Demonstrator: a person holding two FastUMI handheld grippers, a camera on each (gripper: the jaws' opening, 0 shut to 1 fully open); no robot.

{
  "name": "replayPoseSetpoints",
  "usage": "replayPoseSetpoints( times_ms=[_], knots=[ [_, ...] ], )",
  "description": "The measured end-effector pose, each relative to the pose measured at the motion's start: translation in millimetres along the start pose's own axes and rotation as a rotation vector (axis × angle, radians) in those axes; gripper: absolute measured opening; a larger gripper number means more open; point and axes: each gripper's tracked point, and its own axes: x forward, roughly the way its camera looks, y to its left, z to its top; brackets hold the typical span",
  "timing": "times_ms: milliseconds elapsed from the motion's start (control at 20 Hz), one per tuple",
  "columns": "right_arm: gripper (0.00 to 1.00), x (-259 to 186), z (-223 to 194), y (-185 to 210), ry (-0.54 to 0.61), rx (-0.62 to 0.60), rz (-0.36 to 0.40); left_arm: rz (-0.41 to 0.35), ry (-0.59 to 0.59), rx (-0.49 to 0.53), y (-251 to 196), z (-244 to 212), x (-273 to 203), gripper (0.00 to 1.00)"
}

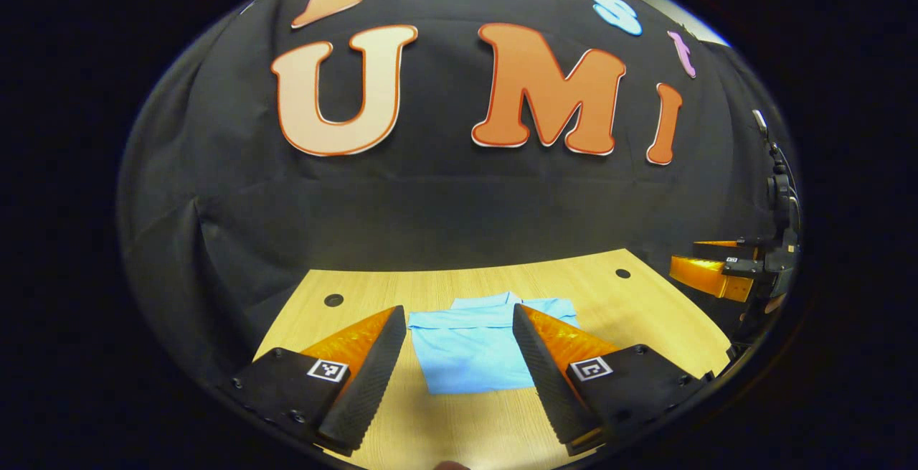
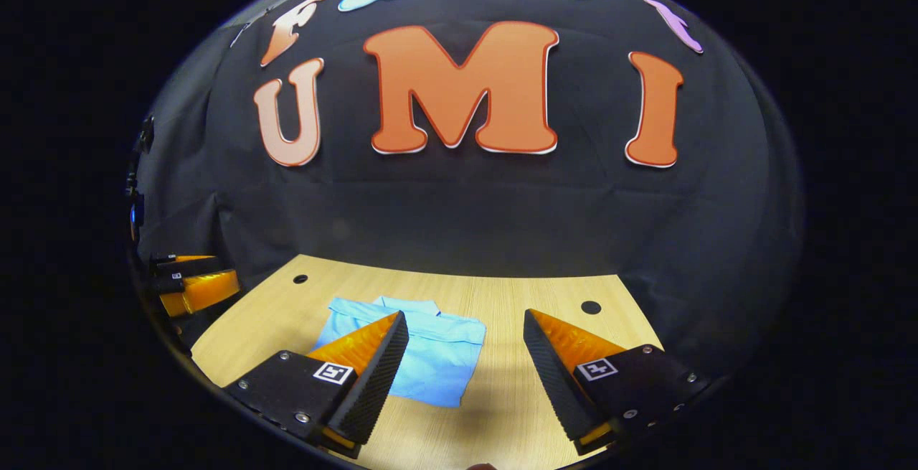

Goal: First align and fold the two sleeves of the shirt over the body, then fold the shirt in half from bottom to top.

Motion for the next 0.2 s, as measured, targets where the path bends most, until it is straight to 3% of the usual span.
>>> replayPoseSetpoints(
  times_ms=[200],
  knots=[
    [0.97,-41.8,0.4,0.5,-0.089,-0.030,-0.015,0.054,-0.148,0.066,-8.3,12.4,-46.4,0.96]
  ],
)
